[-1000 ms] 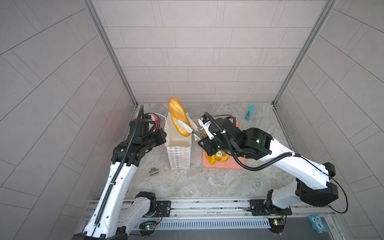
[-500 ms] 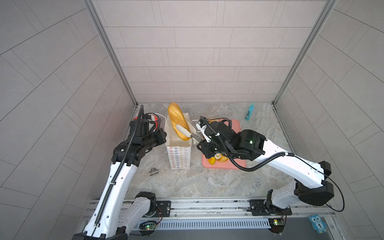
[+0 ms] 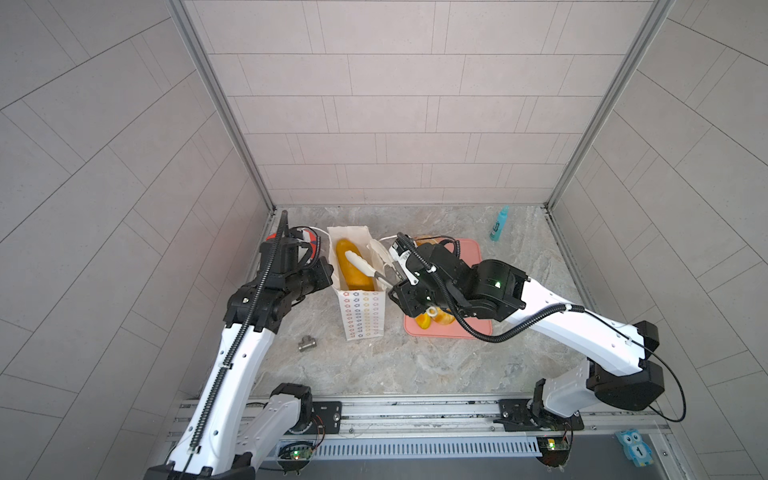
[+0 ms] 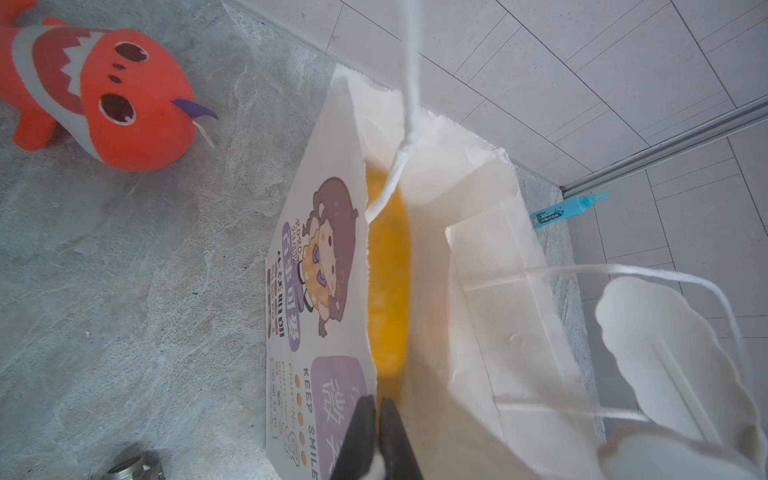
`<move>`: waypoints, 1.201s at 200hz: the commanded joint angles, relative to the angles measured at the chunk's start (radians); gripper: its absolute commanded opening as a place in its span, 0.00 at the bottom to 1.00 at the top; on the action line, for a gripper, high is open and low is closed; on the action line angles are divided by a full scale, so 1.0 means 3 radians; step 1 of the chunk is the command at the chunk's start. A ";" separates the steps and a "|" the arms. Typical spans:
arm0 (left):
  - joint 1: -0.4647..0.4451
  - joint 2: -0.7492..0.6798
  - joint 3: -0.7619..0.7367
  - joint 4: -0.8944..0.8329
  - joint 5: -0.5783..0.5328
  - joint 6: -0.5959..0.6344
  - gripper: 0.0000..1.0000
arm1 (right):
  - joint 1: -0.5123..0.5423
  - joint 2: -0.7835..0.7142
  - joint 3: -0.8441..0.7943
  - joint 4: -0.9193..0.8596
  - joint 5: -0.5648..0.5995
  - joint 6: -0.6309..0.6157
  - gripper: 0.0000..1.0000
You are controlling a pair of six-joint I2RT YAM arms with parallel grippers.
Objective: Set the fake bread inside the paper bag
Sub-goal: 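Lower the roll into the bag and open the tongs to release it, then raise the open tongs out of the bag with the right gripper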
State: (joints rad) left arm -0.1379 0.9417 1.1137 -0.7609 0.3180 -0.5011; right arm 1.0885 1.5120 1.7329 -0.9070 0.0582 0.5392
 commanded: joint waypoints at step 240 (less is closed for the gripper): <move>-0.0010 -0.0033 -0.0039 0.0009 0.0008 -0.0007 0.08 | -0.0326 -0.0514 0.0199 0.0004 0.0350 -0.0217 0.46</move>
State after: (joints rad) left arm -0.1379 0.9417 1.1103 -0.7605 0.3183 -0.5011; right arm 1.0229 1.4166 1.7882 -0.9047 0.1329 0.4854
